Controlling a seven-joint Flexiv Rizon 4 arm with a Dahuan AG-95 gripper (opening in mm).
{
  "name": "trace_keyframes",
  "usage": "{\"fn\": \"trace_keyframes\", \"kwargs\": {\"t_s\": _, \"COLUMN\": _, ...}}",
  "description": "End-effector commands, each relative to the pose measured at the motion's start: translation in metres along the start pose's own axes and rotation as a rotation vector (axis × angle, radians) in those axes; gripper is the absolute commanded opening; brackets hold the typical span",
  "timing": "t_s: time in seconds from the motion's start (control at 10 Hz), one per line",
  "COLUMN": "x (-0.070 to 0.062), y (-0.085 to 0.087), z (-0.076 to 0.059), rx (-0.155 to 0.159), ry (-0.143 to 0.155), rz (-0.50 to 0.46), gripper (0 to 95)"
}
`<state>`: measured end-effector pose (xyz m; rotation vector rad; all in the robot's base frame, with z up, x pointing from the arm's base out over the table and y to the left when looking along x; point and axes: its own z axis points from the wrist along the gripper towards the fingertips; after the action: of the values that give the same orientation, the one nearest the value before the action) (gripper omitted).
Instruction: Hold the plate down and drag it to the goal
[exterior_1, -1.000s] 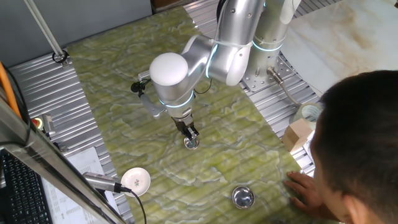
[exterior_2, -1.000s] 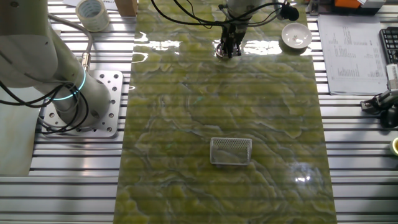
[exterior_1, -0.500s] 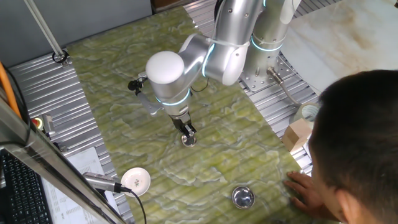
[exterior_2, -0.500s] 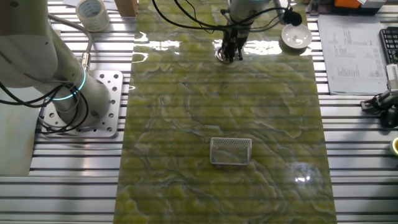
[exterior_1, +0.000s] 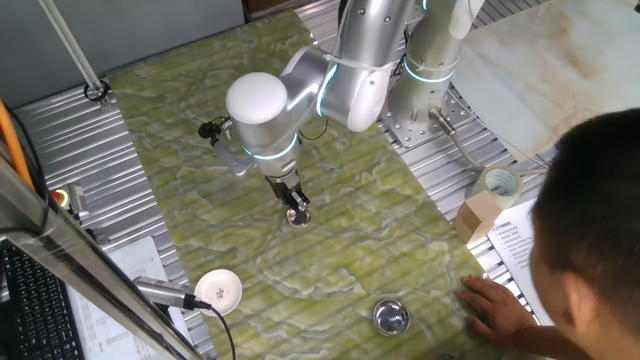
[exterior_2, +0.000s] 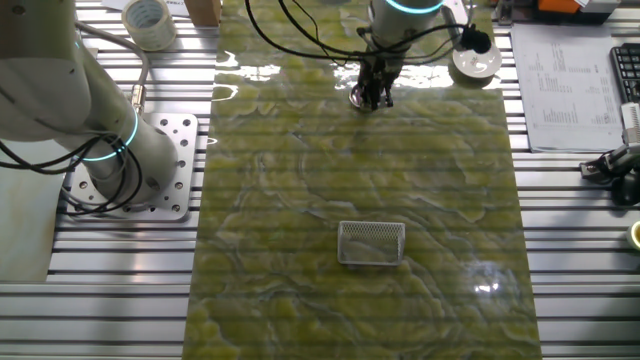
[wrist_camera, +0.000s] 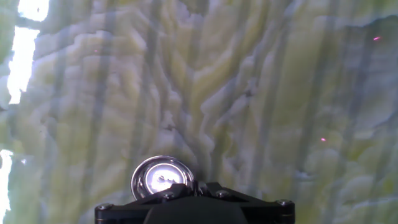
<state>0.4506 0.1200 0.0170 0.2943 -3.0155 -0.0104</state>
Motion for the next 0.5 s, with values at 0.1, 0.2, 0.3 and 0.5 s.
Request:
{"fn": "trace_keyframes", "kwargs": {"t_s": 0.1, "x": 0.001, "y": -0.005, "z": 0.002, "rx": 0.002, "ry": 0.001, "rz": -0.006, "gripper": 0.0}}
{"fn": "trace_keyframes", "kwargs": {"t_s": 0.2, "x": 0.001, "y": -0.008, "z": 0.002, "rx": 0.001, "ry": 0.001, "rz": -0.012, "gripper": 0.0}}
{"fn": "trace_keyframes", "kwargs": {"t_s": 0.3, "x": 0.002, "y": -0.012, "z": 0.001, "rx": 0.001, "ry": 0.001, "rz": -0.019, "gripper": 0.0}}
{"fn": "trace_keyframes", "kwargs": {"t_s": 0.5, "x": 0.003, "y": -0.015, "z": 0.0, "rx": -0.002, "ry": 0.001, "rz": -0.027, "gripper": 0.0}}
